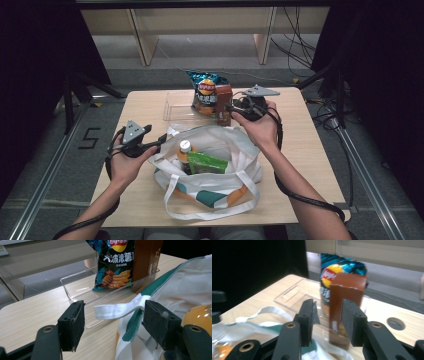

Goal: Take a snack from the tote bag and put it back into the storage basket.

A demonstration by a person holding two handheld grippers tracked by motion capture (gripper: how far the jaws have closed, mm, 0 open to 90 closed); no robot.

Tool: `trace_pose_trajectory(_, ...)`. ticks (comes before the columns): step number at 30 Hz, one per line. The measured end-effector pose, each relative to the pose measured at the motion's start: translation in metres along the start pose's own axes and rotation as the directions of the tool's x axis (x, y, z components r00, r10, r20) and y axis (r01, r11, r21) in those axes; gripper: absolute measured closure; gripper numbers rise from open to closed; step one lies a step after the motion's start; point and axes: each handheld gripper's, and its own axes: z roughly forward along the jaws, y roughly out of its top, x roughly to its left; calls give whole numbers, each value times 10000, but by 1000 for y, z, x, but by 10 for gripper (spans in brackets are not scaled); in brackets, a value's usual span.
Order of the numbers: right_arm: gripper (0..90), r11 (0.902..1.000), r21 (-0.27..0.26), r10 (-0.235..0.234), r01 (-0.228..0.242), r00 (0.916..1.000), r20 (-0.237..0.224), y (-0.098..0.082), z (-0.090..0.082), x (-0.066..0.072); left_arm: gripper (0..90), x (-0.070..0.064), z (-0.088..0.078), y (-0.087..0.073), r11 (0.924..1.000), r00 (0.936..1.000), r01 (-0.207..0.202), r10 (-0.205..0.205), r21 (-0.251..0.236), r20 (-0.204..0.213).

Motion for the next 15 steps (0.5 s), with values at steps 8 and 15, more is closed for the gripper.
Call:
trace_pose_trajectory(8, 655, 9989, 393, -203, 245, 9944, -1037, -11, -6, 11, 332, 0, 0, 0, 10000, 10000, -3, 3, 21, -6)
trace_pose_trajectory(15, 647, 9945, 890, -371, 546, 9816, -1874, -24, -9, 20, 333, 0, 0, -2, 10000, 10000, -17, 18, 48, -4)
